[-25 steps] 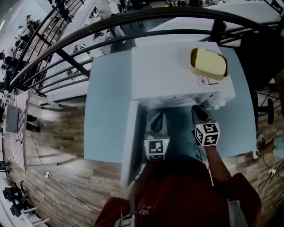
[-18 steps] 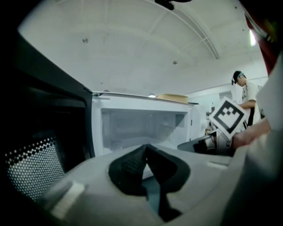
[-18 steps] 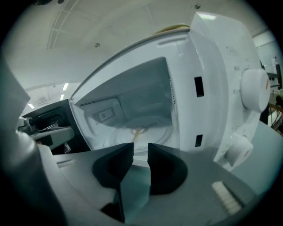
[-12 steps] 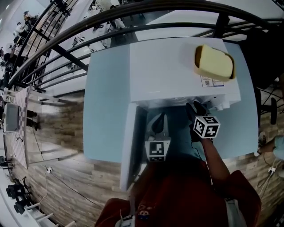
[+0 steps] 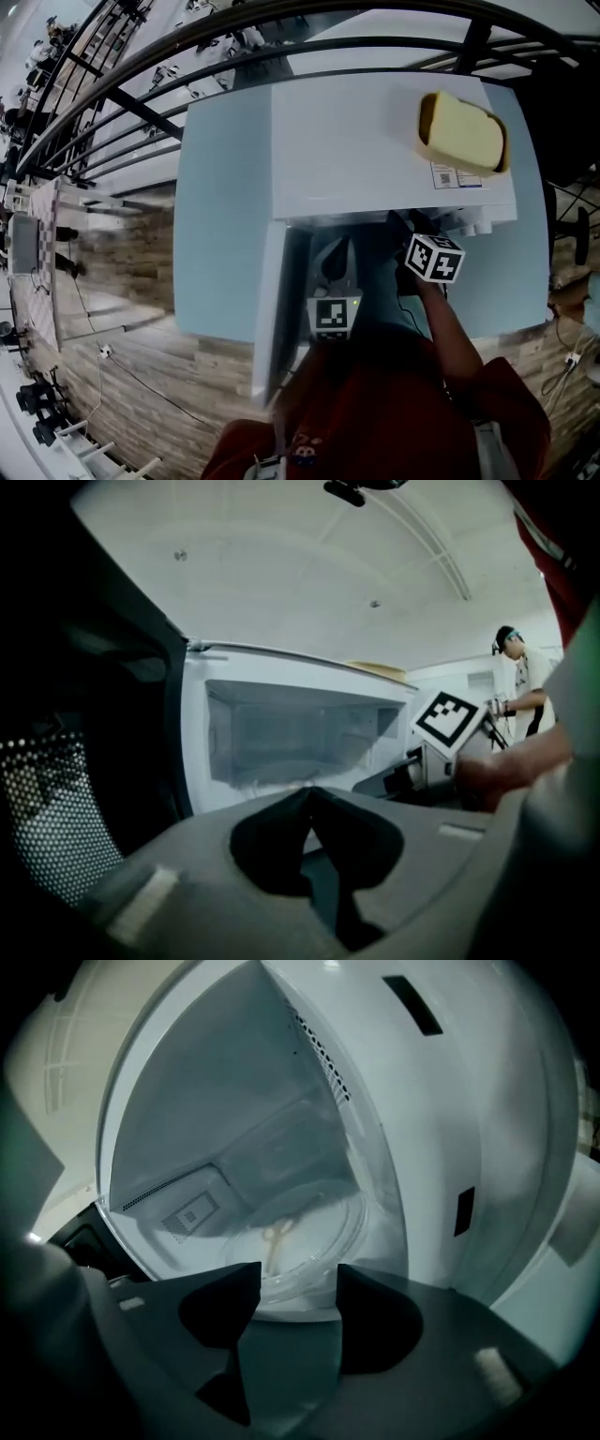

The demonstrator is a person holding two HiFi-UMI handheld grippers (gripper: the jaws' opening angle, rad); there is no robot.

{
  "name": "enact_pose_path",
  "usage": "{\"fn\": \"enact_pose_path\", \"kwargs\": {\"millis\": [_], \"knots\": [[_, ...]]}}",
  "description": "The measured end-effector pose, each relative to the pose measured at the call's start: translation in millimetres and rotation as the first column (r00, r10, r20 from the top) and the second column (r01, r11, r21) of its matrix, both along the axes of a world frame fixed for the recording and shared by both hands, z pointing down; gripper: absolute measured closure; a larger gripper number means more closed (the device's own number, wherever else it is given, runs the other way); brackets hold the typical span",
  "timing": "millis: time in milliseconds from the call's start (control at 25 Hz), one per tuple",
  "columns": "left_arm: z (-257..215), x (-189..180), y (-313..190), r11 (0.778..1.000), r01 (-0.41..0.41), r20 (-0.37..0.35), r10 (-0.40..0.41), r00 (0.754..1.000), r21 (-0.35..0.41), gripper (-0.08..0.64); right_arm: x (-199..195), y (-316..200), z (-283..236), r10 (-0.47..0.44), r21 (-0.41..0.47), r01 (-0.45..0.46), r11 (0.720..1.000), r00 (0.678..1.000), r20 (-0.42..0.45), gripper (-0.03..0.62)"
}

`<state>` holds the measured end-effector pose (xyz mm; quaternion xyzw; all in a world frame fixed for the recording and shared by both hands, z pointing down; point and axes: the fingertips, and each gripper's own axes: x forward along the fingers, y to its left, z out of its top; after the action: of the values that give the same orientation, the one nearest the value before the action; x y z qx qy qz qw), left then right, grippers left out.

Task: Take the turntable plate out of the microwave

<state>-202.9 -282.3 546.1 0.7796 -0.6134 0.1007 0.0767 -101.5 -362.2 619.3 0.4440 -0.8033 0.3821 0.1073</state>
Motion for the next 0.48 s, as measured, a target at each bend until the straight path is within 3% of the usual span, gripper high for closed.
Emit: {"fn": "enact_pose_path", "kwargs": {"millis": [240, 480], "knots": [[3.5, 0.0, -3.5, 1.000, 0.000, -0.017, 0.000, 1.000, -0.013, 0.561, -3.2, -13.4, -4.5, 0.074, -0.060, -0.071, 0.996, 0.996, 0.055, 0.354], [7.9, -0.6, -5.2, 1.000, 0.009, -0.035, -0.010, 0.999, -0.027, 0.561, -4.4, -26.6, -5.3, 0.126, -0.119, -0.103, 0.987, 0.971, 0.204, 0.354]]}}
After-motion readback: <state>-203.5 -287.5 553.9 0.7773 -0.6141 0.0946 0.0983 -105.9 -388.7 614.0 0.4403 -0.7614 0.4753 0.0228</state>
